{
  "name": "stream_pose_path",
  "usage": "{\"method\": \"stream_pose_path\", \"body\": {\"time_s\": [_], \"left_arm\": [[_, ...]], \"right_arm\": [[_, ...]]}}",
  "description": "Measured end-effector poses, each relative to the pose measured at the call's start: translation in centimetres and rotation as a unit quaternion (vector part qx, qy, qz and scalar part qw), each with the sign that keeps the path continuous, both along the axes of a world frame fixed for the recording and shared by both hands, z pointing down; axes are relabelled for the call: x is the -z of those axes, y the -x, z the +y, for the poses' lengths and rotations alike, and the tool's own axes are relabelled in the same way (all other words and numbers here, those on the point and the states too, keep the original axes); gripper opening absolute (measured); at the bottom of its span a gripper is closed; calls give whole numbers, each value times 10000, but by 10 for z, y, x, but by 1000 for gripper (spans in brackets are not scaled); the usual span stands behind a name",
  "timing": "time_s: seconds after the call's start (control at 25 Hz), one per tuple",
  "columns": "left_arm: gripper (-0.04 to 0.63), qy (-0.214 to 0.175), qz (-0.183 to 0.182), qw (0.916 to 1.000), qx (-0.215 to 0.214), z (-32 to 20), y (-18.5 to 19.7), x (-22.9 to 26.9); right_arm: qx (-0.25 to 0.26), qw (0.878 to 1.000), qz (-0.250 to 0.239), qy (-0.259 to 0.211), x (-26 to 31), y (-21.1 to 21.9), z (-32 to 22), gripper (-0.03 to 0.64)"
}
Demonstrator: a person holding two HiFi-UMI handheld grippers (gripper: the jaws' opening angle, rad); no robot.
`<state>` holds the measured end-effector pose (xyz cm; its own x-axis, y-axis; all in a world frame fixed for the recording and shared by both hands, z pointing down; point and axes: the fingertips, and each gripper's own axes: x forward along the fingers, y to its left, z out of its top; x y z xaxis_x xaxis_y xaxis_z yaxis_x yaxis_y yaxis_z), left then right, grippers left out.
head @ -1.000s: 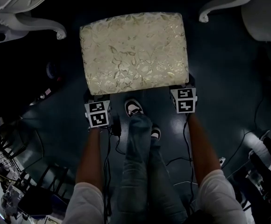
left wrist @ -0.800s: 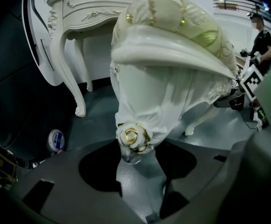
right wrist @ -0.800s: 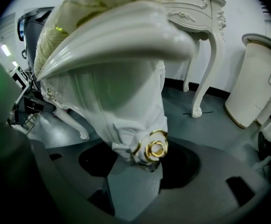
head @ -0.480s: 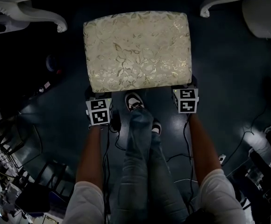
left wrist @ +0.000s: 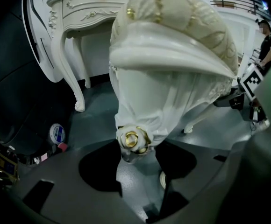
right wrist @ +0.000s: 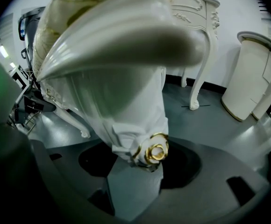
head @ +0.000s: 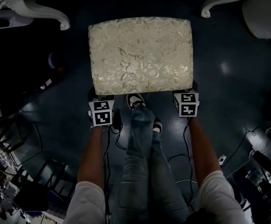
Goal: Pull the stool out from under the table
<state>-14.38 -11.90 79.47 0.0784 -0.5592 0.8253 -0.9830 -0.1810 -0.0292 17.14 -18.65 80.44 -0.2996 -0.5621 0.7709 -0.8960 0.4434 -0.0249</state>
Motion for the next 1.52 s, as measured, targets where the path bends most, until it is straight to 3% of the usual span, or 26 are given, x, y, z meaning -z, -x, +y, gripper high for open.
{"method": "stream_pose_path", "body": {"time_s": [0.36, 1.24, 1.52], "left_arm": [[235, -14, 89, 9999, 119, 3, -4, 0], [236, -151, 273, 9991, 280, 0, -6, 4], [237, 0, 331, 9959, 838, 19, 3, -3]], "right_arm": [[199, 9998, -29, 97, 0, -2, -3, 253], [12, 9999, -52, 110, 1, -4, -2, 256], [-364, 9988, -76, 308, 1, -11, 7, 256]]}}
